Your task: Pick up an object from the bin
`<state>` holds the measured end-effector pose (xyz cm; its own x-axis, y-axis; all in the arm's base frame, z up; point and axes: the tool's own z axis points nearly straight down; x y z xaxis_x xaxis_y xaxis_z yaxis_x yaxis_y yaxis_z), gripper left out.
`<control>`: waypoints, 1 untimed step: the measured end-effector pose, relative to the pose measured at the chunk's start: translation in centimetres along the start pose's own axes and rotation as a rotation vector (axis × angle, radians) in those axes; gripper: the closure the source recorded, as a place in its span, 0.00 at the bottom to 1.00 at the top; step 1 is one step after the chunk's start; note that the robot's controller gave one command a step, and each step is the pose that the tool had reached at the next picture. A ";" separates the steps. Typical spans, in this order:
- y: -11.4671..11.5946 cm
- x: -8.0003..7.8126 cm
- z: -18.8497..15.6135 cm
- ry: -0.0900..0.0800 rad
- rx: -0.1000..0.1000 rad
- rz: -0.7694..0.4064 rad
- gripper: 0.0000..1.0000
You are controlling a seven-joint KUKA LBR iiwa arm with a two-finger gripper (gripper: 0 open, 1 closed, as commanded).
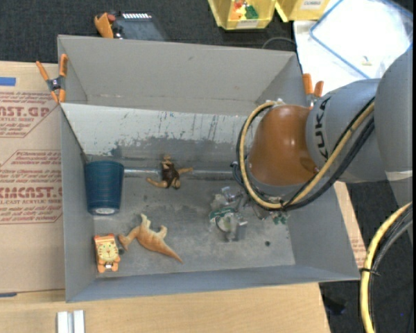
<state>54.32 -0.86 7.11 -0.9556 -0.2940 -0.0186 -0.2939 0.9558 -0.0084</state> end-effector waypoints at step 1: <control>0.0 0.0 0.0 0.000 0.000 0.000 1.00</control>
Offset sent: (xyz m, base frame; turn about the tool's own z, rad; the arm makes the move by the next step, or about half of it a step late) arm -0.0002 0.0002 0.0478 -0.0003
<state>54.31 -0.86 7.14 -0.9556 -0.2941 -0.0187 -0.2940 0.9558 -0.0085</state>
